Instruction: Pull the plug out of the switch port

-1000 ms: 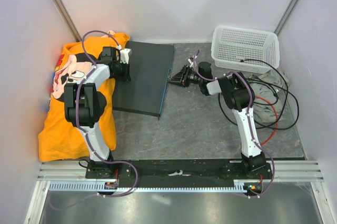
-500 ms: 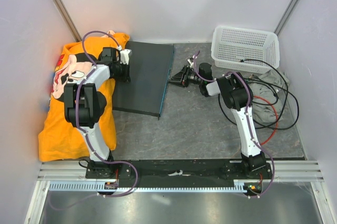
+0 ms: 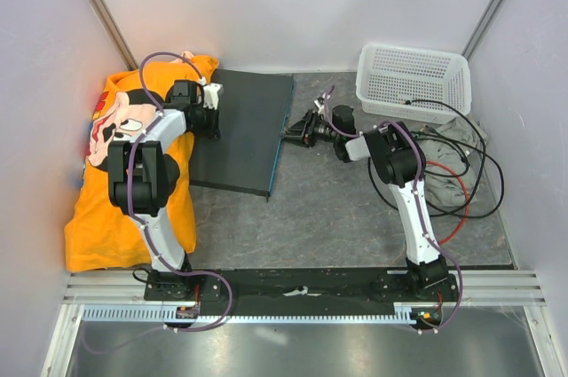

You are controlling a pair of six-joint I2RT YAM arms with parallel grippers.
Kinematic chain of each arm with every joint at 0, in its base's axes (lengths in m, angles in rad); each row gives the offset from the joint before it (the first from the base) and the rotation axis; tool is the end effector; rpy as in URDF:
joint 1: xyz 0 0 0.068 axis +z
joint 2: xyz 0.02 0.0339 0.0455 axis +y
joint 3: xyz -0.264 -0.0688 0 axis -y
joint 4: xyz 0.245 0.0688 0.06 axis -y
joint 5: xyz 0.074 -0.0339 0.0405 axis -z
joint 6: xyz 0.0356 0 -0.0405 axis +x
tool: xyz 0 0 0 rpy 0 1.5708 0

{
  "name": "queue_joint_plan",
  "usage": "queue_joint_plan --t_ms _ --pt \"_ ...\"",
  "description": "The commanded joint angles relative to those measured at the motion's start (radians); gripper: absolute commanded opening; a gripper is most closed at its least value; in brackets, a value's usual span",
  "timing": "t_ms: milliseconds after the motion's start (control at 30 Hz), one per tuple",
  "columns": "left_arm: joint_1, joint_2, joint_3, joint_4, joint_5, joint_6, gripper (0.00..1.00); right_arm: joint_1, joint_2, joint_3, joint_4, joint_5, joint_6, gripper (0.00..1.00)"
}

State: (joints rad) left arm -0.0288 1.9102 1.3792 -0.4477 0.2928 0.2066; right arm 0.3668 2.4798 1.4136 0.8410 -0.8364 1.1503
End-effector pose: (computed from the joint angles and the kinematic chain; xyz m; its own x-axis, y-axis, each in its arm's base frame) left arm 0.4094 -0.0221 0.2004 -0.7731 0.2188 -0.5954 0.3547 0.9272 -0.1199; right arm 0.4522 0.2021 0.0684 -0.9210 0.3015 -0.2466 -0.1835 0.2226 0.9575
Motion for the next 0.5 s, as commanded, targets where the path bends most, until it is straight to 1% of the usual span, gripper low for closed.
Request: queue_joint_plan --t_ms 0,133,233,267,300,333,367,400,467 --pt "-0.011 -0.046 -0.014 -0.014 -0.009 0.043 0.18 0.066 0.087 -0.009 -0.124 0.037 -0.027 0.45" --pt "-0.013 -0.048 -0.016 -0.017 -0.017 0.048 0.18 0.084 0.102 0.018 -0.115 0.029 -0.021 0.46" --pt "-0.02 -0.057 -0.017 -0.017 -0.018 0.05 0.18 0.08 0.096 0.002 -0.102 0.037 -0.017 0.43" --pt "-0.022 -0.06 -0.02 -0.017 -0.017 0.05 0.18 0.078 0.096 -0.007 -0.079 0.048 0.012 0.37" --pt "-0.022 -0.063 -0.023 -0.017 -0.017 0.051 0.18 0.077 0.096 -0.039 -0.001 0.052 0.041 0.34" --pt "-0.022 -0.065 -0.026 -0.016 -0.02 0.051 0.18 0.07 0.099 -0.056 0.042 0.057 0.066 0.31" --pt "-0.022 -0.068 -0.031 -0.017 -0.018 0.054 0.18 0.066 0.102 -0.089 0.082 0.071 0.109 0.26" --pt "-0.023 -0.069 -0.034 -0.017 -0.021 0.056 0.18 0.06 0.103 -0.103 0.146 0.075 0.123 0.24" --pt "-0.022 -0.074 -0.043 -0.017 -0.021 0.057 0.18 0.054 0.114 -0.129 0.2 0.079 0.17 0.23"
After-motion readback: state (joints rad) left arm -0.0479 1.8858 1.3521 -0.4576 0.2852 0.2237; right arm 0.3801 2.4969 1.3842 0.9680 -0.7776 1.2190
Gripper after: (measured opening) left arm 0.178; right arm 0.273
